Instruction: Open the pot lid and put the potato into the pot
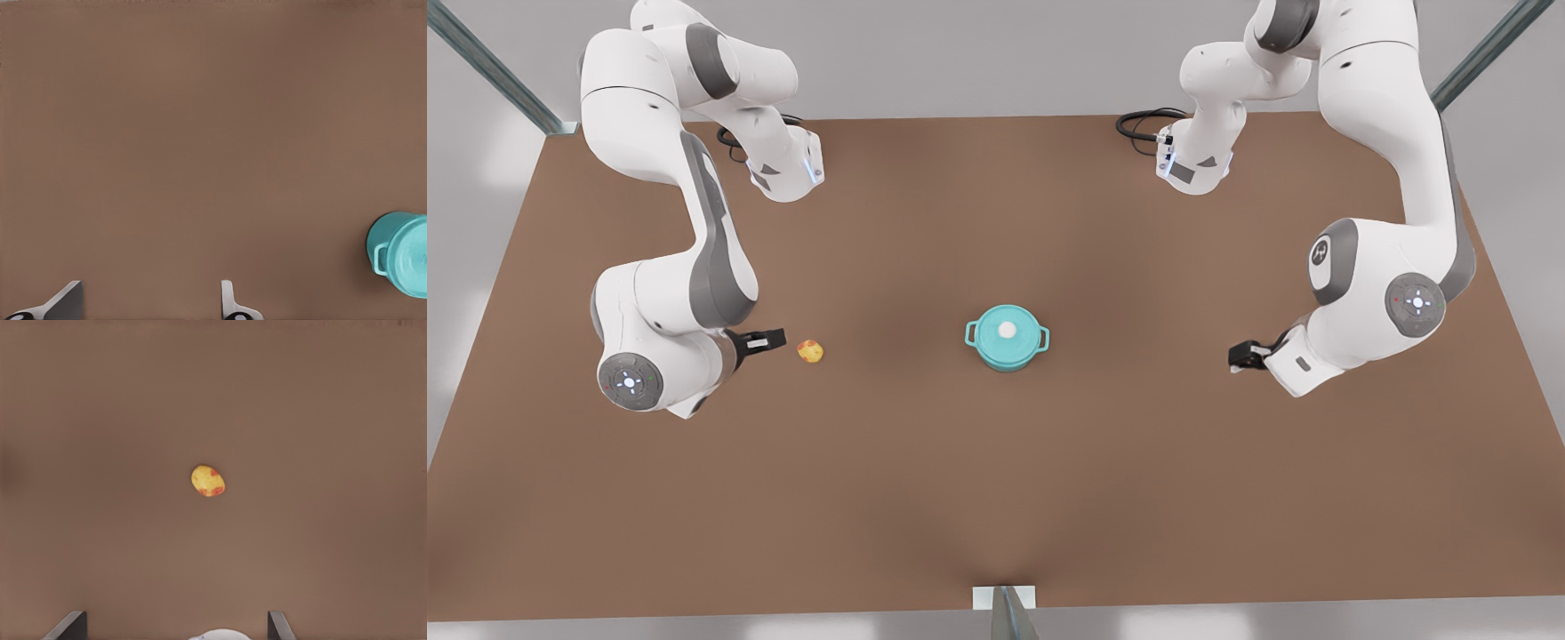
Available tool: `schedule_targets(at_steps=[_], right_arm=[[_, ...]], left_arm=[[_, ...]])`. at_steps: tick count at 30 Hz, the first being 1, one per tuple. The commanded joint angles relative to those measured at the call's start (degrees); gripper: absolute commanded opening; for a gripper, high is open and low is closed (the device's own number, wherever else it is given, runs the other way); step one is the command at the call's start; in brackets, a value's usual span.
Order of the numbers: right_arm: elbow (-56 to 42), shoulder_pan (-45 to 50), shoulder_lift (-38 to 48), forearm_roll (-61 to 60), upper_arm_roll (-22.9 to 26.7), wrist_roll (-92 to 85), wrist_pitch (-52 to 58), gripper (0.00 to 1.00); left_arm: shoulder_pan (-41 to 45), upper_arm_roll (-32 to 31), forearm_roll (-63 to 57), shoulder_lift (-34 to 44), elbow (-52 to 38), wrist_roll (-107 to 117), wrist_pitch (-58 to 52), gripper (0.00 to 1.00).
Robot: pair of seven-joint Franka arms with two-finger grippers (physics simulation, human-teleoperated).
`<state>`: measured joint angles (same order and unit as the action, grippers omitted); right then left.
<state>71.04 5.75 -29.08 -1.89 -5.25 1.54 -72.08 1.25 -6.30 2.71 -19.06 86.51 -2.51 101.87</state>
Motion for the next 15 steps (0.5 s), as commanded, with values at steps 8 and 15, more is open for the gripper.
schedule_targets(at_steps=[8, 15], right_arm=[[-0.99, 2.07, 0.52, 0.66, -2.40, -49.42, 1.24, 1.00], [8.58, 10.07, -1.68, 3.65, -1.52, -50.58, -18.43, 1.00]], left_arm=[[24.76, -1.52, -4.11, 3.76, 22.99, 36.77, 17.47, 1.00], [34.87, -3.54, -3.94, 8.86, 32.67, 64.38, 28.02, 1.00]])
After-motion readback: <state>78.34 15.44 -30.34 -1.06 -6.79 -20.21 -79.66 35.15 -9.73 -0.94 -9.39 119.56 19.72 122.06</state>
